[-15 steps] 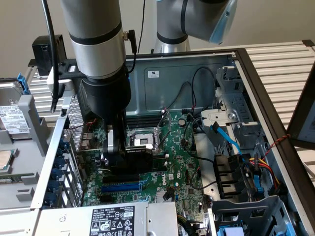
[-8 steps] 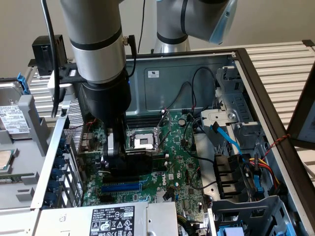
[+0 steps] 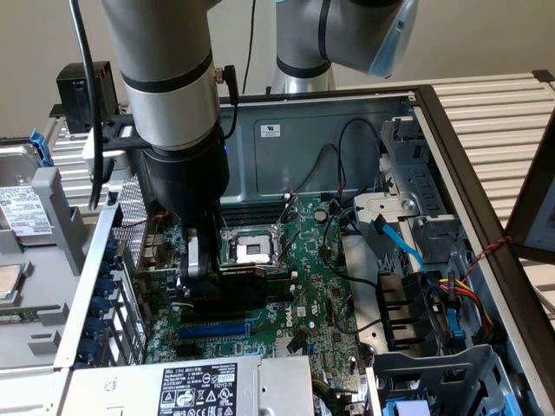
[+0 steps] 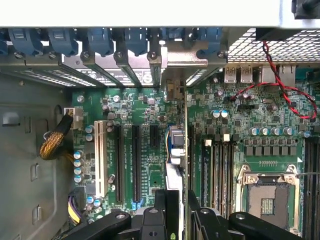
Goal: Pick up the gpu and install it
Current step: 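Insert the gpu into the slot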
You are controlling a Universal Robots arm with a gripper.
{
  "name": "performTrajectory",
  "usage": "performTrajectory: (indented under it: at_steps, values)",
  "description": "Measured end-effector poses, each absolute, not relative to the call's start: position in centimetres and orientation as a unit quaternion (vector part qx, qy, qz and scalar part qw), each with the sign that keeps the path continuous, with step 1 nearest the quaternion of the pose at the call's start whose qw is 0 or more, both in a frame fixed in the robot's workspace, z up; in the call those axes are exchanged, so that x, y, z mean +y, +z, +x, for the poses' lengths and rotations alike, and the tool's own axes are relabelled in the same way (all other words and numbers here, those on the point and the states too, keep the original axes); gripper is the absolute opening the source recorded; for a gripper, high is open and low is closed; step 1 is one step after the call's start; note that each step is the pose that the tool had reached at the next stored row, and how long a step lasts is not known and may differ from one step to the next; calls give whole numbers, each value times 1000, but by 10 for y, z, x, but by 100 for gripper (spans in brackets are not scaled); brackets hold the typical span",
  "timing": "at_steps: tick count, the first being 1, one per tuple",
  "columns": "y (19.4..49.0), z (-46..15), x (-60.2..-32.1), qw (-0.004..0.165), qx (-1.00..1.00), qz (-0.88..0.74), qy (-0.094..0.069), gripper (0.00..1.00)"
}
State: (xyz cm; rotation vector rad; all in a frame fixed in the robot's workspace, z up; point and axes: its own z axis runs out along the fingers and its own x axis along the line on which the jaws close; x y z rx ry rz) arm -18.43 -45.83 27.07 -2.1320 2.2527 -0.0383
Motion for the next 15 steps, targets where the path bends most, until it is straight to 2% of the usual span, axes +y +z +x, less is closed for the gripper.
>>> performTrajectory:
  at_steps: [15]
  values:
    - [265,-187,-458,20,726,-687,-13,27]
